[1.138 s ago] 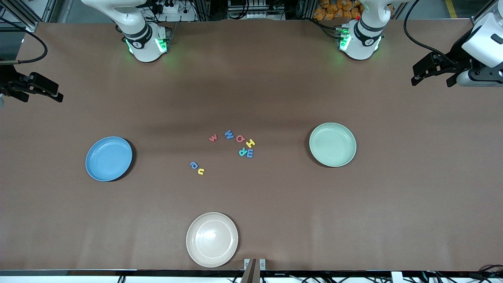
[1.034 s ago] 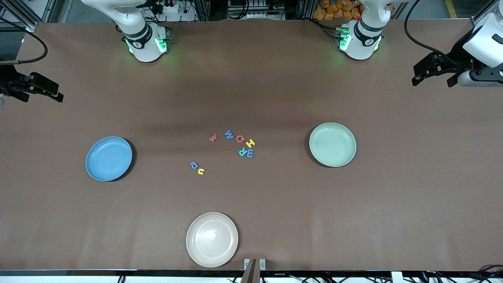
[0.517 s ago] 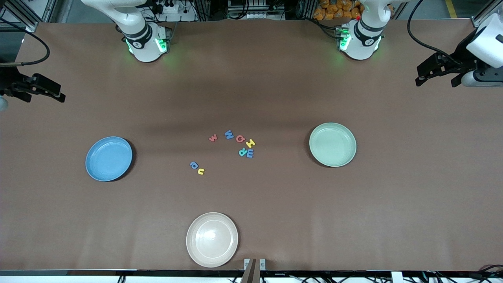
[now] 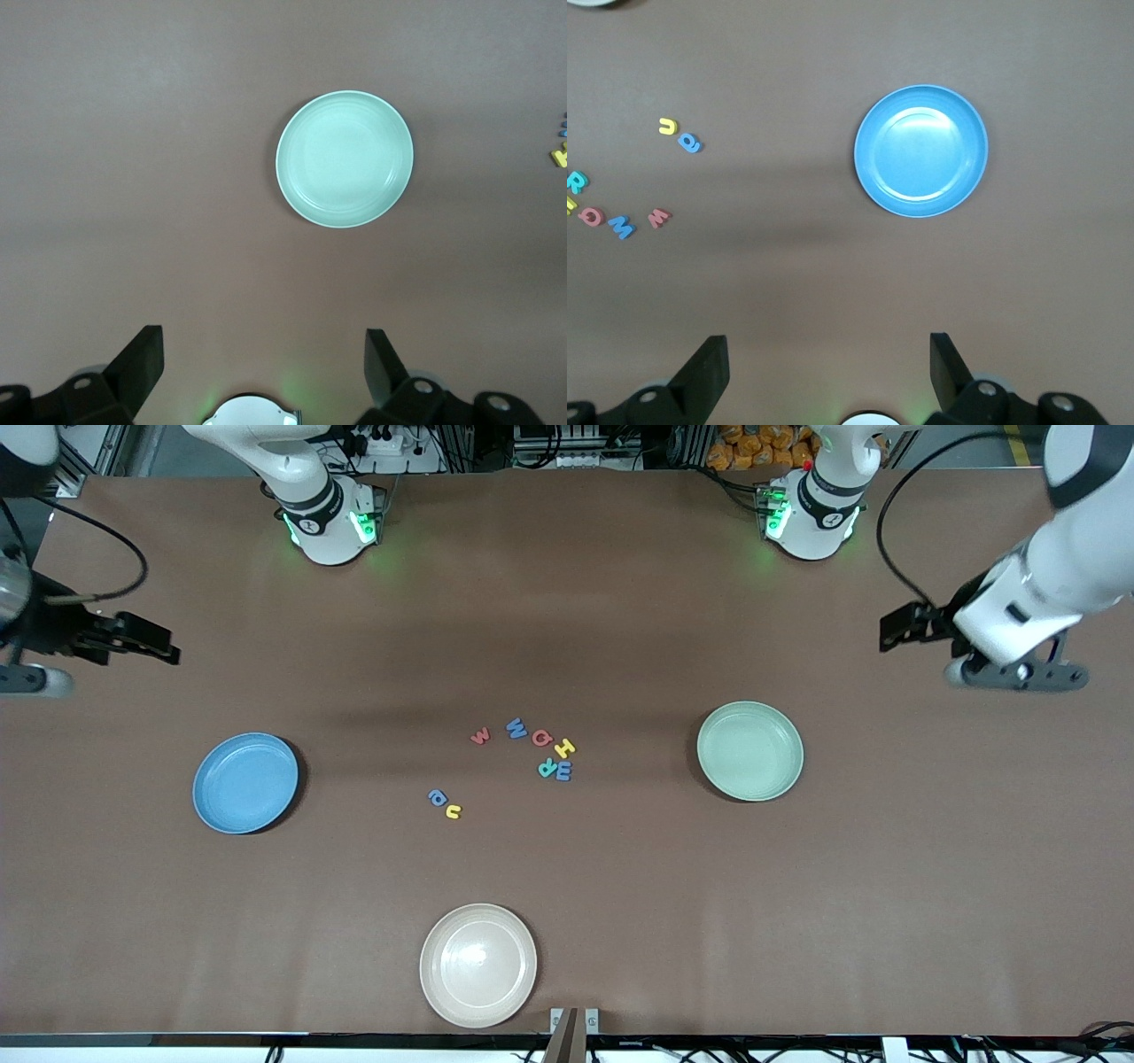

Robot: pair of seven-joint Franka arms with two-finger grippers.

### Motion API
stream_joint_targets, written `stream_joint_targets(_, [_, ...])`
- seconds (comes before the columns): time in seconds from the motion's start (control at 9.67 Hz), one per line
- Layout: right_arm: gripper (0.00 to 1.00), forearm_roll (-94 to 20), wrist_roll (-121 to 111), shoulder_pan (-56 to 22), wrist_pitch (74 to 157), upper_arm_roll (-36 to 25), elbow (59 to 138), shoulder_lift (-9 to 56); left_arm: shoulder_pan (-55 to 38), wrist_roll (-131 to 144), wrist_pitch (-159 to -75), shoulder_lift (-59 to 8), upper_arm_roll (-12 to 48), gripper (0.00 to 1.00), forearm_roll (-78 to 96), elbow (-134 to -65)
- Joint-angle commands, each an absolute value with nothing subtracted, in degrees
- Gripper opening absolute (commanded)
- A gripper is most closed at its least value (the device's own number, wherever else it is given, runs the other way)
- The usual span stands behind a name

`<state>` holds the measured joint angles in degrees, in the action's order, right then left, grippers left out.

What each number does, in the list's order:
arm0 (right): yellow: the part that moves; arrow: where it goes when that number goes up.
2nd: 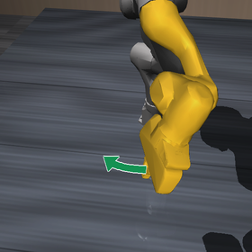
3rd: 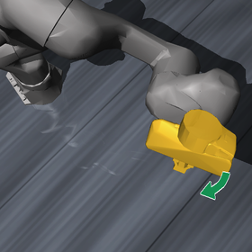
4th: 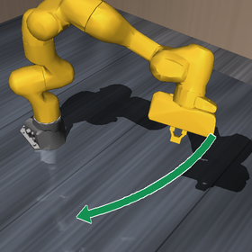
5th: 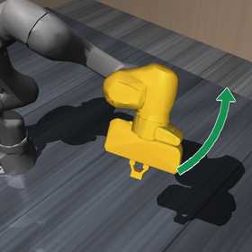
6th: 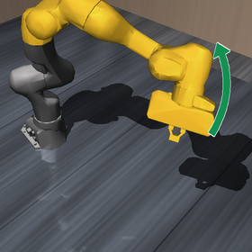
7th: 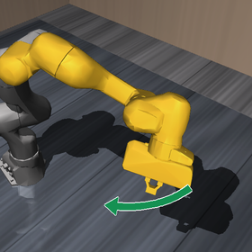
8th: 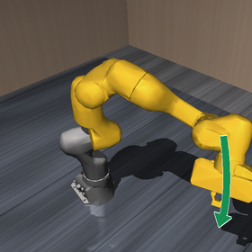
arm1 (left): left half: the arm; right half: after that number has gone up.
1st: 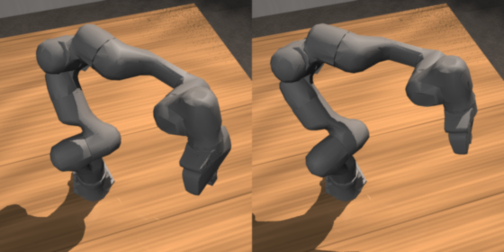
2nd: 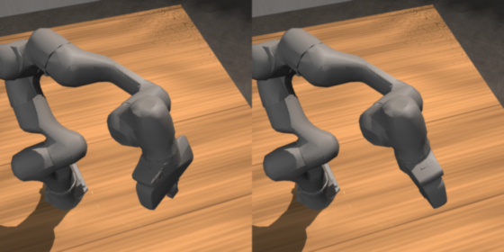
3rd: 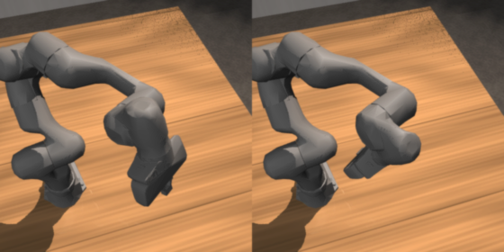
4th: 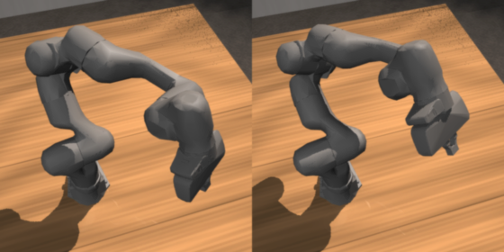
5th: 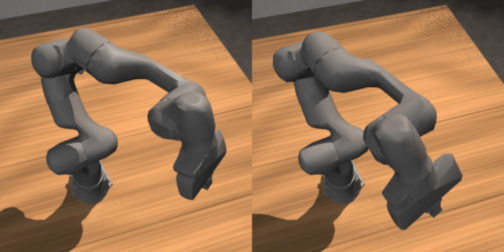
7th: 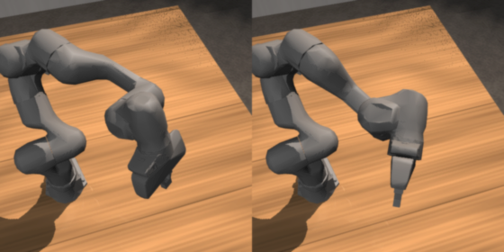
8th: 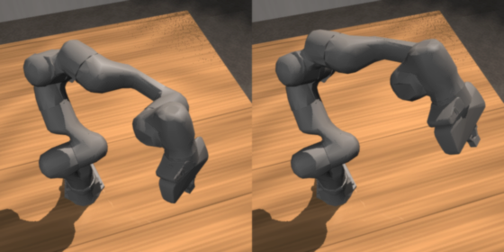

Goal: Sort upper and lower case letters into plates
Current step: 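Move the right gripper toward the letters while the left gripper nears the green plate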

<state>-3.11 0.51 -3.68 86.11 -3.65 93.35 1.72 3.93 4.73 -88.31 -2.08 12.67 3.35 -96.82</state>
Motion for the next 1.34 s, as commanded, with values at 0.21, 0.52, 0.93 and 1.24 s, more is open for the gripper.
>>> stream_joint_targets(0.21, [1.00,-3.43,-0.17,-7.21,84.13,-3.26,92.91,3.52,-7.00,19.48,-93.42,-7.99,13.18,1.00,2.03,-95.63])
stream_joint_targets(0.52, [1.00,-3.34,-0.18,-8.17,81.05,-2.64,90.11,3.34,-7.82,20.92,-93.96,-9.40,13.27,1.00,2.28,-95.19])
stream_joint_targets(0.93, [1.00,-3.52,1.49,-8.17,76.29,-2.46,86.23,3.08,-9.76,22.68,-94.31,-10.20,13.18,1.00,2.11,-94.75])
stream_joint_targets(1.24, [1.00,-4.03,3.17,-9.58,77.95,-2.46,83.23,8.30,-9.93,22.76,-95.18,-10.28,13.18,1.00,2.11,-94.83])
